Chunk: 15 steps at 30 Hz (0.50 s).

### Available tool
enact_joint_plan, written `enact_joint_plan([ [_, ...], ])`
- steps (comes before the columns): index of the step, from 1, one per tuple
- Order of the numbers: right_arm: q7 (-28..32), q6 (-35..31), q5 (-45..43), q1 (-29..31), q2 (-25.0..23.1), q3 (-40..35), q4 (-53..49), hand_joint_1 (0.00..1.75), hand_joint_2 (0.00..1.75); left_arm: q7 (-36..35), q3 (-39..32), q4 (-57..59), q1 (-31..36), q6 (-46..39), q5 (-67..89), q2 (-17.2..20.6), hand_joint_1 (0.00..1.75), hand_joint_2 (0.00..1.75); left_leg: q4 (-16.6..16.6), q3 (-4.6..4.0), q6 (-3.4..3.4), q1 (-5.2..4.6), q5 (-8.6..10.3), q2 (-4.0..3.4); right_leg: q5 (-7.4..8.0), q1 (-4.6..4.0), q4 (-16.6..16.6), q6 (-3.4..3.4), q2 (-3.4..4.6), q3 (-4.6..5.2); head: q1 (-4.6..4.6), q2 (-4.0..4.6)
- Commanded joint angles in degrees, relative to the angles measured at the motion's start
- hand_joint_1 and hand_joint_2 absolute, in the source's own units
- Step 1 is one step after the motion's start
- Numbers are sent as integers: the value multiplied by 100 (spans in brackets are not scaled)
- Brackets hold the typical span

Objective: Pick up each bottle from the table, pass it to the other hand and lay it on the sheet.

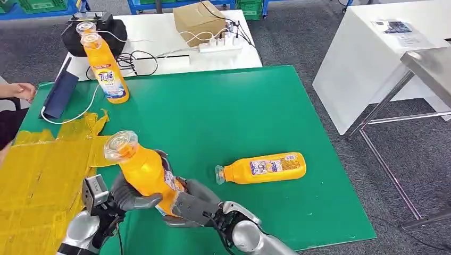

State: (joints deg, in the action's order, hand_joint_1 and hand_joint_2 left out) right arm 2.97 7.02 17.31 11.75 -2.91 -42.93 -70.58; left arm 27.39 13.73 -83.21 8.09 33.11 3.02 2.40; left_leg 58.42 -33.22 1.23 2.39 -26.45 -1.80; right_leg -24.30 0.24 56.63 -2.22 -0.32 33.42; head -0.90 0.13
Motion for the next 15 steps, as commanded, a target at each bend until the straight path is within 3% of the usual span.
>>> enact_joint_plan([
  [1,41,-125,202,226,21,-155,307,175,175,94,455,93,-9,-30,172,224,175,175,-6,11,-12,-6,1,5,0,5,-2,3,4,-7,0,0],
  [2,18,-246,374,212,35,-135,238,159,175,121,419,48,-32,-155,278,224,175,175,-11,16,-20,-13,2,11,-1,11,-1,4,3,-10,0,0],
  [3,-14,-440,663,233,91,-115,85,0,175,166,330,-62,-74,-487,548,209,175,175,-8,12,-17,-11,1,8,-1,9,0,4,4,-6,0,0],
  [15,-100,-343,679,232,146,14,-110,0,175,156,215,-196,-108,-622,664,226,175,175,-3,3,-11,-7,2,10,0,6,2,2,-2,0,0,0],
])
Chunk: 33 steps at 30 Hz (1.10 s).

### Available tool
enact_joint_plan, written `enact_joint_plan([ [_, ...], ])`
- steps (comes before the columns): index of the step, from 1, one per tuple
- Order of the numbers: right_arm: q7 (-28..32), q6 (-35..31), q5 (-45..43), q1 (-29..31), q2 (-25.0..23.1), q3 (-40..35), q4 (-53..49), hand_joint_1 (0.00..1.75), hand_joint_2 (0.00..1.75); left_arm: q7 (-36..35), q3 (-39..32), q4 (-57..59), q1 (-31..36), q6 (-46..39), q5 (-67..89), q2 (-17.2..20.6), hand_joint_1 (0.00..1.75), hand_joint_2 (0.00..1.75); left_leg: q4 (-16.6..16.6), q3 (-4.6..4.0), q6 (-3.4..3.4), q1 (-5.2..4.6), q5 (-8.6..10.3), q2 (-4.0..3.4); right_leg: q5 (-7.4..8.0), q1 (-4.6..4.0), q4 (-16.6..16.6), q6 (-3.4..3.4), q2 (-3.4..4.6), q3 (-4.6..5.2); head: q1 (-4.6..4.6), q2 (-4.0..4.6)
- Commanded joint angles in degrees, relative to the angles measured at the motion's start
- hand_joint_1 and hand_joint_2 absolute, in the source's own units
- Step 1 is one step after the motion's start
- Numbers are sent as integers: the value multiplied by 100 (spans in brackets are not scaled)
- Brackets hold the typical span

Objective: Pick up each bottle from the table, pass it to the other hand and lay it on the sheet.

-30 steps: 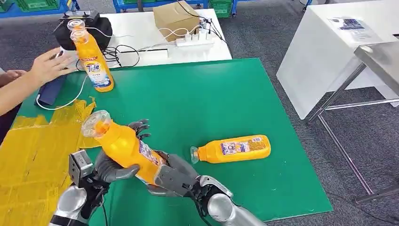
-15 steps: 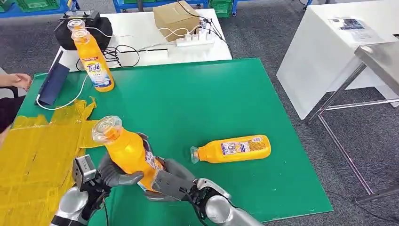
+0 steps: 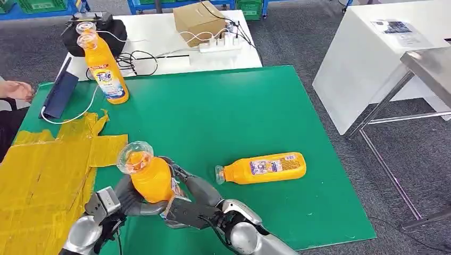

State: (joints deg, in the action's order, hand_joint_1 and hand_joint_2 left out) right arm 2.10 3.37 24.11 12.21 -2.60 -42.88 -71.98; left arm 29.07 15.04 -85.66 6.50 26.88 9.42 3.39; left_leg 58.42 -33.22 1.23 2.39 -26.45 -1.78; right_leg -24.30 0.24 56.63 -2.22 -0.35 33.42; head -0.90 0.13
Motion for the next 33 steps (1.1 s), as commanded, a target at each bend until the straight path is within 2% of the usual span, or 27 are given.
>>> enact_joint_plan([
  [1,-13,22,0,186,116,9,30,0,175,-12,84,49,51,1,23,128,175,175,-2,2,-10,-3,1,7,1,2,0,3,1,-1,0,0],
  [4,-70,-368,585,106,371,205,-532,0,175,50,-235,-186,75,-1407,1255,69,175,175,-1,1,-13,-6,0,9,0,5,3,2,0,0,0,0],
  [5,-120,-454,778,79,462,303,-796,0,175,6,-382,-240,99,-1546,1367,54,175,175,-1,2,-17,-10,1,14,-2,8,5,3,-2,0,0,0],
  [10,-212,-276,1059,-3,849,1077,-1696,0,175,-188,-766,-356,186,-3572,3929,85,175,175,7,-8,-19,-11,2,22,-3,9,11,2,-9,7,-2,0],
  [13,-155,-139,1156,-239,1298,1421,-2224,0,175,-946,-669,-124,97,-4851,6182,260,175,175,0,1,-19,-13,4,30,-4,10,5,2,-18,-2,0,0],
  [16,-235,271,825,-322,1879,1692,-2439,0,175,-1576,-531,669,220,-5209,7415,646,175,175,-10,15,-22,-18,3,37,-7,15,-3,1,-22,-16,-2,0],
  [18,-190,329,696,-306,2198,1946,-2412,0,175,-1783,-489,1322,491,-5229,7662,858,175,175,-9,12,-14,-18,5,29,-4,16,-3,-1,-20,-14,0,0],
  [19,-158,373,624,-341,2268,2063,-2421,0,175,-1814,-479,1490,570,-5278,7696,908,175,175,-16,19,-23,-26,9,44,-4,24,-5,1,-29,-21,0,0],
  [23,-115,408,641,-653,2489,2408,-2565,0,175,-2016,-411,1974,728,-5082,7961,1097,175,175,-6,6,-14,-22,8,30,0,22,-2,1,-21,-4,0,0],
  [25,-52,670,658,-388,2662,2243,-2370,0,175,-2487,-92,1976,569,-5098,8058,1546,175,175,-13,13,-20,-25,10,42,1,25,-5,-1,-27,-11,-2,0],
  [26,-180,944,604,-58,3016,2089,-2148,0,175,-2537,58,2298,596,-5123,8058,1800,175,175,-9,16,-19,-25,4,9,4,26,-1,-1,4,-2,-2,0],
  [28,-166,1059,484,74,3197,2085,-2052,0,175,-2485,121,2614,734,-5117,8058,1865,175,175,-9,15,-20,-26,2,-2,5,27,2,-1,15,-3,0,0],
  [29,-270,1385,256,292,3406,2003,-1864,0,175,-2363,291,3107,1016,-4978,8058,1940,175,175,-3,7,-16,-23,4,-9,7,24,4,-6,10,3,0,0],
  [33,-262,1415,196,367,3464,2003,-1798,0,175,-2327,299,3309,1124,-5064,8058,1931,175,175,-2,-1,-22,-19,12,12,8,20,-1,-8,-5,6,0,0],
])
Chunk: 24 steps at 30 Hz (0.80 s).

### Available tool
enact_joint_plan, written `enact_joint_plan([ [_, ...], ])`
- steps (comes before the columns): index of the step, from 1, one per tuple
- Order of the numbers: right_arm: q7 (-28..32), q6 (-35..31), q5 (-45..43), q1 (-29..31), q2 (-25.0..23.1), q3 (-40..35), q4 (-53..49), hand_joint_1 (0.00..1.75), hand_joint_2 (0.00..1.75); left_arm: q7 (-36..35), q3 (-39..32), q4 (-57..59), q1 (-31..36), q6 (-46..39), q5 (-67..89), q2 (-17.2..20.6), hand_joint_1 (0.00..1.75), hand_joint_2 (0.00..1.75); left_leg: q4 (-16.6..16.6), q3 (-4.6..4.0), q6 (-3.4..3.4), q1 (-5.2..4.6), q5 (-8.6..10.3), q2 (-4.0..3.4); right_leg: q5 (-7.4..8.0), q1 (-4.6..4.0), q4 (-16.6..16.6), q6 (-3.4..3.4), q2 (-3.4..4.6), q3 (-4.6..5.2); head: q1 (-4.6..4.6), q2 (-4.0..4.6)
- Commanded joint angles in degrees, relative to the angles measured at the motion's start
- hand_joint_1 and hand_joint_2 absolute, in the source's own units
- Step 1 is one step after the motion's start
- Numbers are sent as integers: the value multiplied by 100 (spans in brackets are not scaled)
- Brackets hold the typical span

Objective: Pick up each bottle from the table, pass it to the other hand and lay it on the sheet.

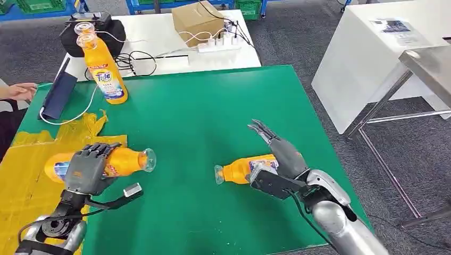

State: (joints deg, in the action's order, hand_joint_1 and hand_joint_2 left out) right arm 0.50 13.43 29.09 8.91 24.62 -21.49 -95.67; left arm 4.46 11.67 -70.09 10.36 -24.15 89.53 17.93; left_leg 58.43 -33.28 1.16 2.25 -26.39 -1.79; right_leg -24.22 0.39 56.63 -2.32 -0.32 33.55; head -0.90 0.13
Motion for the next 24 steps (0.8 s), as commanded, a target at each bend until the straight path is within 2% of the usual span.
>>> enact_joint_plan([
  [1,-106,407,-293,689,730,-157,561,0,175,136,637,1755,747,37,47,464,175,175,-5,6,-18,-8,6,15,1,6,-1,3,-6,-7,0,0],
  [6,-109,406,-292,670,715,-186,537,0,175,129,653,1746,743,30,47,454,175,175,-10,12,-22,-16,6,17,2,12,-3,2,-5,-15,0,0],
  [8,-239,475,-438,826,875,-379,649,0,175,166,786,1990,885,321,47,524,175,175,-8,9,-19,-16,5,16,1,12,-2,2,-6,-12,0,0],
  [12,-359,759,-534,1174,1187,-744,1076,0,175,33,1053,3150,1682,921,-25,433,175,175,-7,7,-25,-20,10,24,4,15,2,4,-9,-11,0,0],
  [13,-362,833,-605,1168,1319,-788,1167,0,175,-2,1109,3387,1842,992,37,393,0,175,-4,0,-21,-15,11,25,5,11,1,2,-13,-8,0,0],
  [18,-343,791,-511,1024,1450,-868,1492,0,175,237,1096,3578,1999,945,-197,156,0,175,-16,12,-33,-20,24,53,9,16,-11,-2,-43,-31,0,0],
  [20,-409,616,-571,469,1721,-591,1257,0,175,410,1326,3718,2308,970,-180,-82,0,175,-11,9,-28,-17,23,47,8,13,-9,-5,-39,-29,0,0],
  [21,-383,624,-559,299,1795,-520,1297,0,175,412,1395,3782,2452,1036,-191,-213,0,175,-13,3,-34,-20,30,81,5,16,-11,-6,-69,-35,0,0],
  [24,-312,808,-408,348,1750,-595,1582,0,175,389,1499,3874,2608,1036,-245,-339,0,175,-10,4,-39,-24,37,109,5,22,-15,-12,-96,-36,2,0],
])
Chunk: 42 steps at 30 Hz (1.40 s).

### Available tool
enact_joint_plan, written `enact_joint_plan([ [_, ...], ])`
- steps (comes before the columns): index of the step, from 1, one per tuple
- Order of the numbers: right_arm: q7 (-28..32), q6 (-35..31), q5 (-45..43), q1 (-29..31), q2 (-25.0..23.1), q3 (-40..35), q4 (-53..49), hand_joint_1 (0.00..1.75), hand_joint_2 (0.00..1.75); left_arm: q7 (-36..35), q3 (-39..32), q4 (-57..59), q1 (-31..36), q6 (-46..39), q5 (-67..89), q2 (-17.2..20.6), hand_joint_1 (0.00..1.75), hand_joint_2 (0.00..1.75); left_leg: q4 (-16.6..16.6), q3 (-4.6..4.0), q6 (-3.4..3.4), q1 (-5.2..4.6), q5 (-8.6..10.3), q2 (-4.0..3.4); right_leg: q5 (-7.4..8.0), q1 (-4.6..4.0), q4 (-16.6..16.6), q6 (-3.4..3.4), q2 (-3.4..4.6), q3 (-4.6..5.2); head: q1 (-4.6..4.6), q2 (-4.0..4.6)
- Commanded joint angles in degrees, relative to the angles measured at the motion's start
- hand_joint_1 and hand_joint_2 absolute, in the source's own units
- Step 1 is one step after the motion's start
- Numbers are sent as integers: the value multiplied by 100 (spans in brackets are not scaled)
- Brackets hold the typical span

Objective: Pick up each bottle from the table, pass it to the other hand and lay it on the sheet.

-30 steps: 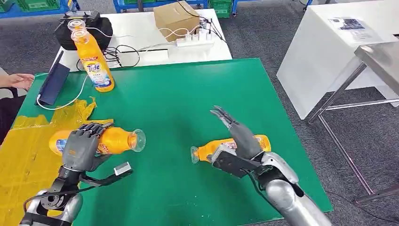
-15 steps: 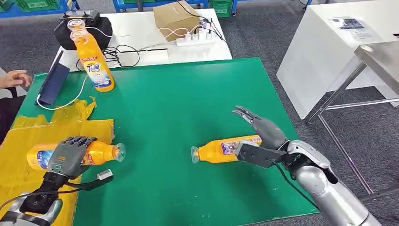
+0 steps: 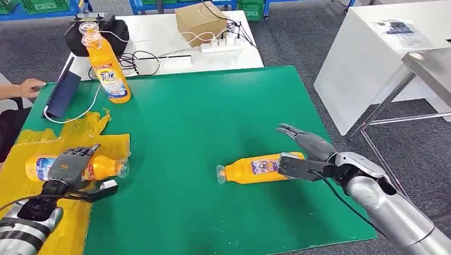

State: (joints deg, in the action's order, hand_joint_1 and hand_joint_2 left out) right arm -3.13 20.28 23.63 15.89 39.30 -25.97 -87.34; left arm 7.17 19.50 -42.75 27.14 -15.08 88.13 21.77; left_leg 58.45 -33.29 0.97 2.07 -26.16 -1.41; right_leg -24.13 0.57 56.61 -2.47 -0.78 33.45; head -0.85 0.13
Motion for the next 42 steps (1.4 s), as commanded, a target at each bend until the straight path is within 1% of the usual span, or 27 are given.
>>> enact_joint_plan([
  [1,86,208,233,-218,224,-234,923,0,175,110,778,1219,1001,117,-115,-770,0,0,-8,3,-23,-8,14,58,-3,6,-10,1,-58,-25,-2,0],
  [3,147,296,353,-43,116,-382,1176,0,175,98,854,1360,1120,85,-130,-847,0,0,-11,-4,-36,-14,21,71,4,9,-13,2,-64,-27,-4,0],
  [6,163,306,381,6,65,-428,1222,0,175,107,875,1389,1184,113,-133,-895,0,0,-5,-12,-27,-15,14,40,9,10,-7,-5,-39,-12,-4,0],
  [12,201,380,515,164,-30,-664,1491,0,175,163,965,1495,1293,78,-215,-949,0,0,-10,-9,-33,-23,17,38,13,18,-8,-4,-29,-9,-4,0],
  [15,321,309,799,357,-278,-951,1982,0,175,178,1045,1557,1408,79,-246,-1063,0,0,-5,-12,-29,-18,15,32,14,13,-8,-8,-27,-5,-2,0],
  [16,339,186,998,402,-403,-1051,2169,0,175,170,1071,1582,1436,73,-256,-1107,0,0,-10,-9,-34,-20,17,35,17,14,-12,-6,-26,-8,-4,0],
  [18,160,-205,1734,593,-809,-1365,2761,0,175,103,1118,1620,1475,76,-260,-1196,0,0,-13,-7,-36,-19,18,35,19,13,-16,-5,-24,-10,-2,0],
  [19,54,-481,2160,703,-1072,-1468,3106,0,175,57,1129,1635,1484,82,-261,-1227,0,0,-17,-4,-40,-21,21,35,21,15,-20,-3,-21,-12,-2,0],
  [20,5,-756,2610,734,-1528,-1581,3772,0,175,81,1177,1704,1360,251,-264,-1208,0,0,-20,1,-33,-13,21,27,24,8,-28,-4,-18,-19,-4,0],
  [21,-243,-1195,3055,840,-1862,-1665,4251,0,175,37,1168,1736,1279,138,-290,-1168,0,0,-35,20,-32,-7,22,14,33,2,-47,-2,-3,-35,-2,0],
  [22,-490,-1660,3423,908,-2037,-1738,4446,0,175,14,1133,1725,1191,56,-337,-1098,0,0,-41,23,-34,-9,24,15,33,4,-50,0,-2,-38,-4,0],
  [23,-523,-1852,3497,963,-2289,-1643,4560,0,175,68,1072,1650,1002,-102,-415,-905,0,0,-51,38,-32,-7,22,-14,38,1,-56,3,25,-44,-7,0],
  [24,-635,-2095,3654,1047,-2325,-1597,4515,0,175,44,1005,1501,932,-395,-465,-816,0,0,-35,29,-26,-8,14,-42,29,2,-32,0,39,-26,-2,0],
  [25,-648,-2015,3799,1157,-2268,-1508,4224,0,175,90,953,1366,919,-283,-506,-722,0,0,-31,25,-26,-11,16,-42,27,5,-24,1,39,-17,-2,0],
  [27,-588,-1641,4002,1126,-2207,-1287,3783,0,175,122,878,1097,822,-107,-509,-611,0,0,-24,15,-32,-19,16,-37,23,12,-9,5,42,-4,-11,0],
  [28,-540,-1523,4026,1089,-2198,-1218,3687,0,175,136,853,1055,804,-83,-509,-595,0,0,-7,6,-26,-7,9,-51,20,1,2,0,49,6,-2,0],
  [29,-540,-1523,4026,1089,-2198,-1218,3687,0,175,136,853,1055,804,-83,-509,-595,0,0,-7,-3,-30,-17,12,-47,18,11,17,3,51,19,-4,0],
  [33,-472,-1507,4056,1014,-2215,-1132,3709,0,175,117,851,1085,817,-78,-487,-638,0,0,-6,-5,-27,-14,19,-21,15,9,9,-7,20,9,-2,0],
  [40,-219,-1399,4149,1001,-2375,-1105,3911,0,175,125,832,1183,850,-95,-442,-708,0,0,-10,-6,-29,-17,20,-7,15,12,7,-4,19,4,-4,0],
  [41,-2,-1234,3991,1000,-2395,-1063,3999,0,175,151,848,1194,870,-105,-426,-727,0,0,-6,-8,-25,-15,19,-8,14,10,8,-6,16,5,-4,0],
  [42,1,-1233,3989,993,-2374,-1064,4004,0,175,150,847,1201,886,-92,-425,-741,0,0,-9,-7,-28,-17,22,-4,15,12,8,-3,16,6,-4,0],
])
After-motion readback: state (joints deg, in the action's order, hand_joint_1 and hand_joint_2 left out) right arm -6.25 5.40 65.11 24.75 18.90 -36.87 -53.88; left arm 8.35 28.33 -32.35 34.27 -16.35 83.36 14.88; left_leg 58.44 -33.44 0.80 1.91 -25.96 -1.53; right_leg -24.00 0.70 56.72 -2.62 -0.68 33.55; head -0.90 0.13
